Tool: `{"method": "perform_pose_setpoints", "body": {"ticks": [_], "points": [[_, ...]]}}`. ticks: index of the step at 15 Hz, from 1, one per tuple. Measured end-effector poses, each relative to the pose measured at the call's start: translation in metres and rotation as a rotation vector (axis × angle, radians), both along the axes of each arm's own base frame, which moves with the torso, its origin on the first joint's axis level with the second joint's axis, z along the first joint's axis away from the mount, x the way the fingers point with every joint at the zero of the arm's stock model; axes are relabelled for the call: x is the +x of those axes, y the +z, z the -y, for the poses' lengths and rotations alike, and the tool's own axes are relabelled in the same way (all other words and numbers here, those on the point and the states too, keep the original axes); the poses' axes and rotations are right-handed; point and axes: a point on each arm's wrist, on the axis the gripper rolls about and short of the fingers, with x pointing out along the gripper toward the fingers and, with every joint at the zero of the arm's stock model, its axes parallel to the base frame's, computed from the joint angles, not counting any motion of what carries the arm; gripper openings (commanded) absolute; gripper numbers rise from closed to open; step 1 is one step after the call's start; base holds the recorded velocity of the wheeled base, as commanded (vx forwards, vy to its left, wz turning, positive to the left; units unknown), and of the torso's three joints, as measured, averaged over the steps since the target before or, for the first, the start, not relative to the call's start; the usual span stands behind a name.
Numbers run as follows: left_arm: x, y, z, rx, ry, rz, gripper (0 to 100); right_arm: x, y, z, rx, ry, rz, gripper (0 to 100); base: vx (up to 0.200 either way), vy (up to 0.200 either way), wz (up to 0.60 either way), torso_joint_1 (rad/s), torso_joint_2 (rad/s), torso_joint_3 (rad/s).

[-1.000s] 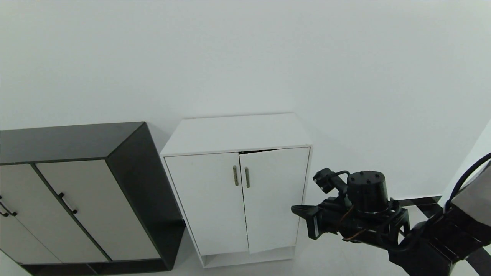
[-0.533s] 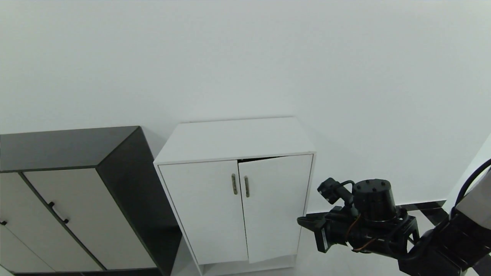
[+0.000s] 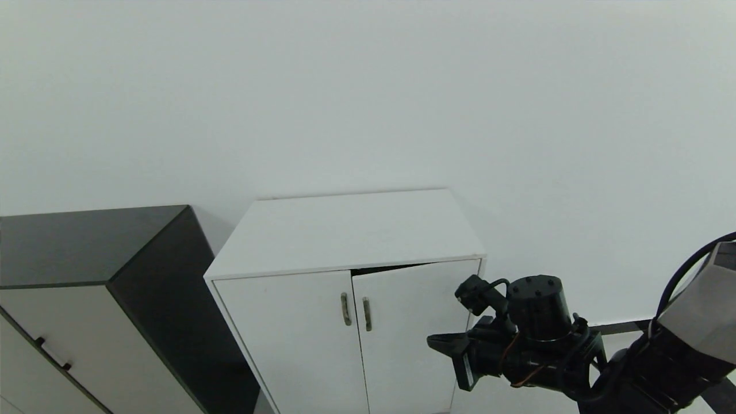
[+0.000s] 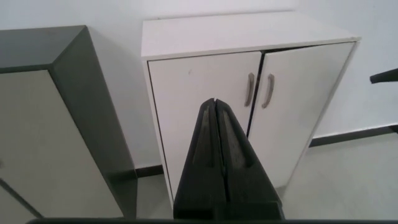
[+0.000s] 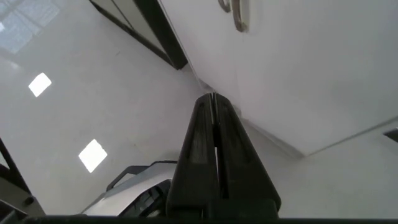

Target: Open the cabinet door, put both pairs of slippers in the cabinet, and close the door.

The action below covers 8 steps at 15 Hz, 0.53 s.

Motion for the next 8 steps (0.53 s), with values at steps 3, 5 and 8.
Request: {"method": "perform_pose_setpoints", "body": {"ticks": [3,5,8], "points": [[0.000,0.000,0.000,-0.001,0.001,-0.001,0,0.003,-0.004,-0.017,0.004,0.031,0.006,0,0.067,0.000,0.00,0.001,0.00,0.001],[0.000,0.000,0.000,-0.001,0.000,-0.001,0,0.008,-0.007,-0.027,0.009,0.040,0.014,0,0.000,0.000,0.00,0.000,0.00,0.000],[0.000,0.000,0.000,-0.001,0.000,0.000,0,0.019,-0.012,-0.041,-0.015,0.014,0.007,0,0.000,0.000,0.00,0.000,0.00,0.000]]}}
